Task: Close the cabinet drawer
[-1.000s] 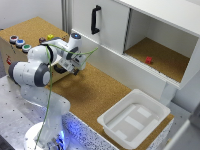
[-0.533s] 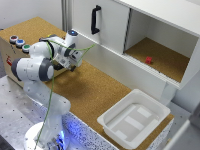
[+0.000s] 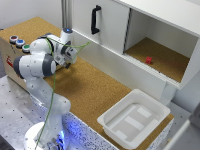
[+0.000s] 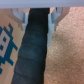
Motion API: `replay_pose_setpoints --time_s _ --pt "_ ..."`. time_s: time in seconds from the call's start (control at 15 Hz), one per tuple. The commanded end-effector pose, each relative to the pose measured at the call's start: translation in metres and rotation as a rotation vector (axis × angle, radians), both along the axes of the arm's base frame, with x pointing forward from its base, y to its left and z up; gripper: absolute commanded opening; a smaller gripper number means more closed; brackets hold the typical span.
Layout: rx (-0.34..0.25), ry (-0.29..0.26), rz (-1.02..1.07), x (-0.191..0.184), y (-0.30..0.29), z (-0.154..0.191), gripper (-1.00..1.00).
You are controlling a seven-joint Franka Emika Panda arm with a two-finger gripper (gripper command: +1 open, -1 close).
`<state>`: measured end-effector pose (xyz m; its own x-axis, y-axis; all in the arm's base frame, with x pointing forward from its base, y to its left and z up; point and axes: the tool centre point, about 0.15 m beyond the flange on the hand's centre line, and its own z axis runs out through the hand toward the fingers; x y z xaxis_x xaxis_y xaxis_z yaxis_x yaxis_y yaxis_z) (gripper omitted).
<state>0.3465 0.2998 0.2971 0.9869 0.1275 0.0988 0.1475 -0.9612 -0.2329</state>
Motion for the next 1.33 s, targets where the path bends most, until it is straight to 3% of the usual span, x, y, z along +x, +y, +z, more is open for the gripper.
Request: replay_pose_setpoints --time_s 0.0,0.8,0.93,1.27 --pt "0.015 0.006 -0.009 0.000 0.039 -0.019 1.00" --pt "0.015 -0.158 -0.048 -0.023 0.045 0.050 1.00" --pt "-0.020 -0.193 -0.043 -0.029 0.045 0.069 1.00" --pt "-0.199 -0.260 -0.031 -0.038 0.045 0.112 1.00"
